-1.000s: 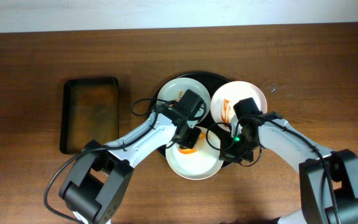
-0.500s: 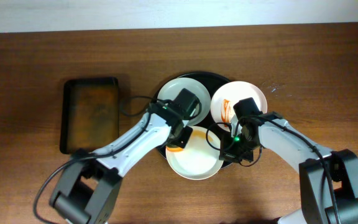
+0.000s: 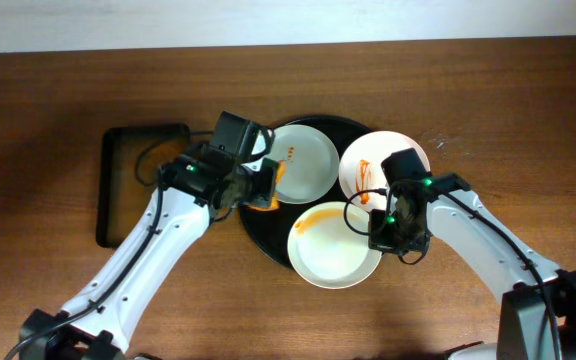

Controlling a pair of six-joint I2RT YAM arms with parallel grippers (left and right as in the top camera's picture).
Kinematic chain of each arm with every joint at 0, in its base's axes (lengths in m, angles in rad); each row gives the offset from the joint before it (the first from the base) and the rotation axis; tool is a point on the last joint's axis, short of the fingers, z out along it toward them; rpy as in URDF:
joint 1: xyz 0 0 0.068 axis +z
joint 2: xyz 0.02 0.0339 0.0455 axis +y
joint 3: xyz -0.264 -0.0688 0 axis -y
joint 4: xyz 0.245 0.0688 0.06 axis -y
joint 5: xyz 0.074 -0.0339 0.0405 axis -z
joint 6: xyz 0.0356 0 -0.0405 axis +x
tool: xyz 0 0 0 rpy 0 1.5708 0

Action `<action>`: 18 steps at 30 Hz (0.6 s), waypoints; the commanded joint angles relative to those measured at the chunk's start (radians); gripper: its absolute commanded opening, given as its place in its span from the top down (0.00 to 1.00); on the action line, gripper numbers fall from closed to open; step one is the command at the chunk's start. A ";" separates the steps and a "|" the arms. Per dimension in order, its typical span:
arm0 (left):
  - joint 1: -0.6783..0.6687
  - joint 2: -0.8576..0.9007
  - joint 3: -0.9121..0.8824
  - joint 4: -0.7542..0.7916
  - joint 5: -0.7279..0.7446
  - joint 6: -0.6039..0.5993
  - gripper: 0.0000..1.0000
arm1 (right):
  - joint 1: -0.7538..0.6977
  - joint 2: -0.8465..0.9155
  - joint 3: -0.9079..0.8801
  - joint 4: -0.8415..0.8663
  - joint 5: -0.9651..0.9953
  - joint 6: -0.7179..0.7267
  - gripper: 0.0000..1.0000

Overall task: Clean dirty plates on tray and stack at the side
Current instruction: 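Scrub the front plate with the sponge while the right gripper holds it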

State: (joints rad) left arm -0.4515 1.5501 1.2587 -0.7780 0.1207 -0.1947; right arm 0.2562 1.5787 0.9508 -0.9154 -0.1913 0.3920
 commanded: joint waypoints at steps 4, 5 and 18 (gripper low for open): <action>-0.076 0.085 -0.028 0.038 0.124 0.017 1.00 | 0.006 -0.020 0.019 -0.043 0.086 -0.017 0.96; -0.090 0.108 -0.028 0.042 0.127 0.017 1.00 | 0.006 -0.020 0.022 -0.048 0.107 -0.017 0.96; -0.198 0.218 -0.028 0.128 0.131 0.016 1.00 | 0.006 -0.024 0.174 -0.282 0.208 -0.018 0.96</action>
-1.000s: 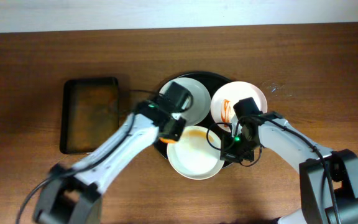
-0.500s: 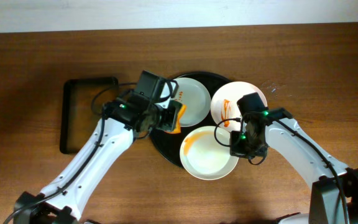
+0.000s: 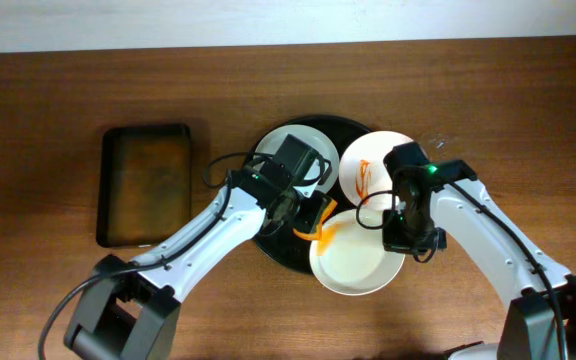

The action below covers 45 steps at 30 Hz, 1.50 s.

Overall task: Clean dirty plates on tray and stack at the side
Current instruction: 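Scrub the front plate with the sponge while the right gripper holds it, then carry the cleaned plate with the right gripper to the table's right side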

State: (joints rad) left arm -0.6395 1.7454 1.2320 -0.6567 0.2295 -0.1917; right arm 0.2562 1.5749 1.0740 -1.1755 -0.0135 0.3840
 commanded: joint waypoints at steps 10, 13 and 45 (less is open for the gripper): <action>-0.125 0.120 -0.001 0.058 0.021 0.013 1.00 | 0.047 -0.020 0.103 -0.058 0.038 -0.009 0.96; -0.150 0.154 -0.001 0.058 0.014 0.013 1.00 | 0.048 -0.020 0.103 -0.059 0.053 -0.009 0.96; 0.248 -0.140 0.045 -0.115 -0.095 0.002 1.00 | 0.171 -0.021 0.378 -0.176 0.555 -0.010 0.96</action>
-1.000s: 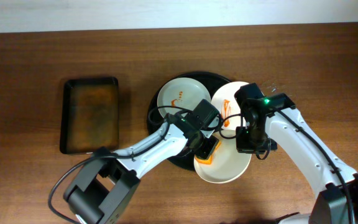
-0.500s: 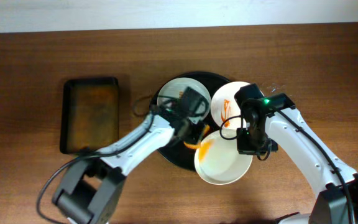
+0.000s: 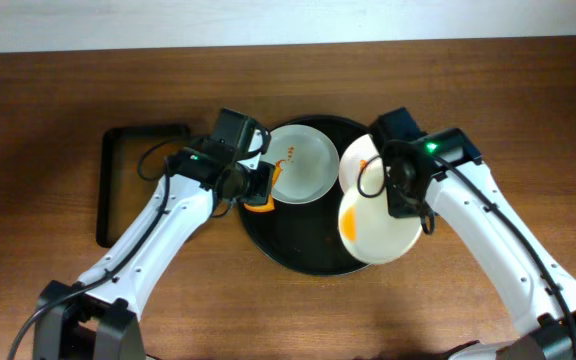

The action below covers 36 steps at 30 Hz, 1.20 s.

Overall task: Clean dirty plates on tray and stack at the side
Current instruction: 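Carry the cleaned plate with the right gripper to the table's right side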

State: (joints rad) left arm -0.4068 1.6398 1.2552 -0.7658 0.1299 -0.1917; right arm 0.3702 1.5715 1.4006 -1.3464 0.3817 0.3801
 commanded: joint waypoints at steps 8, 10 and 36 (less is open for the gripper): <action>0.074 -0.034 0.021 -0.007 0.004 0.002 1.00 | 0.338 -0.015 0.051 0.011 0.477 0.012 0.96; 0.104 -0.034 0.021 -0.014 0.005 0.002 1.00 | 0.369 -0.011 0.051 0.011 0.484 0.048 0.96; 0.133 -0.034 0.021 -0.018 0.012 0.002 1.00 | -0.017 -0.040 0.148 0.020 0.250 0.107 0.96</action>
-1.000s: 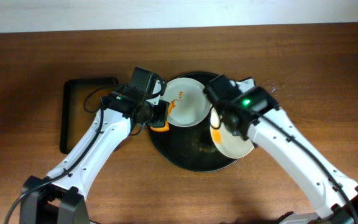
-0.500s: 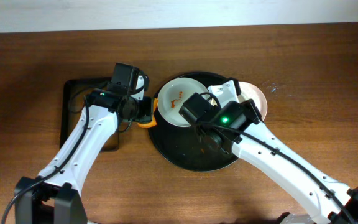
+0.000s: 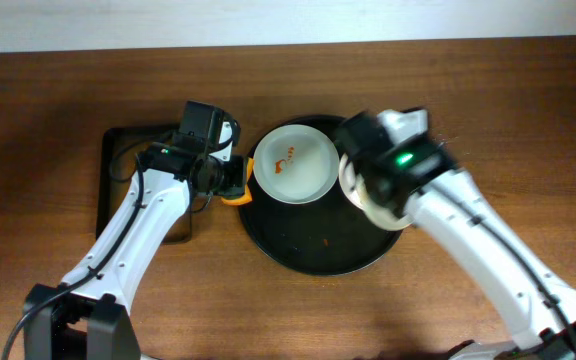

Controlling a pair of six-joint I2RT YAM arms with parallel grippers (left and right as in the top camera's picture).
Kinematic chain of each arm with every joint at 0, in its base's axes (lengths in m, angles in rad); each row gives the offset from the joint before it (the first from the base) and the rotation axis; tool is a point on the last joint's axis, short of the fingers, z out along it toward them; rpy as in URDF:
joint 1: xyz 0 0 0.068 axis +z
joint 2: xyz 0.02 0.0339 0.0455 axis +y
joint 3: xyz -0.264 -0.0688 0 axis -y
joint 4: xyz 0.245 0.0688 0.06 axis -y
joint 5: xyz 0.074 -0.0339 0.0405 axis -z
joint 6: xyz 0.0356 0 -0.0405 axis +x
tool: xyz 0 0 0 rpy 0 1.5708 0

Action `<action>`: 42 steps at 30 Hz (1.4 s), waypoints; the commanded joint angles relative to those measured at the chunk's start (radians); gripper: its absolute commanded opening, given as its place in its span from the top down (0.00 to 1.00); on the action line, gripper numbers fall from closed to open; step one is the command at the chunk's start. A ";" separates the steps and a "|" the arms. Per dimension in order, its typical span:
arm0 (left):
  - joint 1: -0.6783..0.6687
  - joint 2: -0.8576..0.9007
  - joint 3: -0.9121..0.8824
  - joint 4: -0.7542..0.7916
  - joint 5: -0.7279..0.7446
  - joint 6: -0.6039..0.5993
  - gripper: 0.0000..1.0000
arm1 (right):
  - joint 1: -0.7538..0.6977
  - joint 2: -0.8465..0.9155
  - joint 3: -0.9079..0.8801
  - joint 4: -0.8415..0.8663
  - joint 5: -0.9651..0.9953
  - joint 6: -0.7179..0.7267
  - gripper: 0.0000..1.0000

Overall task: Clean dirty plates on tray and stack at the side
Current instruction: 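Carry the cleaned plate with the right gripper to the table's right side, then release the plate at the right side and grasp the pink-rimmed plate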

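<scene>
A black round tray [image 3: 298,250] sits mid-table. A white plate [image 3: 293,165] with small orange stains lies on its far left part. My left gripper [image 3: 232,188] is just left of that plate, shut on an orange sponge [image 3: 234,197]. My right gripper [image 3: 366,170] is blurred by motion over the tray's right rim. It seems shut on a second white plate [image 3: 380,214], which shows only as a crescent under the arm. A third plate seen there earlier is hidden beneath the arm.
A black rectangular tray [image 3: 118,215] lies at the left, partly under my left arm. Small orange specks [image 3: 326,241] dot the round tray's bare floor. Brown tabletop [image 3: 528,120] surrounds everything.
My right gripper moved up and left with its plate, from the tray's right front to over the plate at the right rim. My left gripper and sponge shifted slightly left, off the stained plate.
First the sponge was at the left plate and my right gripper gripped the near plate's rim. Then the sponge was on that near plate's orange smear. Then the right gripper held that plate raised while the left was back by the far plate. Now the plate sits over the right one.
</scene>
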State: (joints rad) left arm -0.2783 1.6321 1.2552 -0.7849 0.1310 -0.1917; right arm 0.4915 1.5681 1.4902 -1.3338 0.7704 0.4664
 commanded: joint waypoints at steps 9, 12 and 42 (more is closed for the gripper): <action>0.005 -0.026 0.021 -0.003 0.011 0.002 1.00 | -0.844 0.064 0.057 0.118 -0.689 -0.171 0.96; 0.004 -0.026 0.021 -0.003 0.011 0.002 1.00 | -0.909 0.181 0.057 0.138 -0.700 -0.175 0.96; 0.004 -0.026 0.021 -0.010 0.011 0.002 1.00 | -0.653 0.309 -0.208 0.460 -1.080 -0.262 0.27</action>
State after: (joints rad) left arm -0.2783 1.6321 1.2552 -0.7971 0.1310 -0.1917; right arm -0.1726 1.8740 1.3396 -0.9092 -0.3332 0.1688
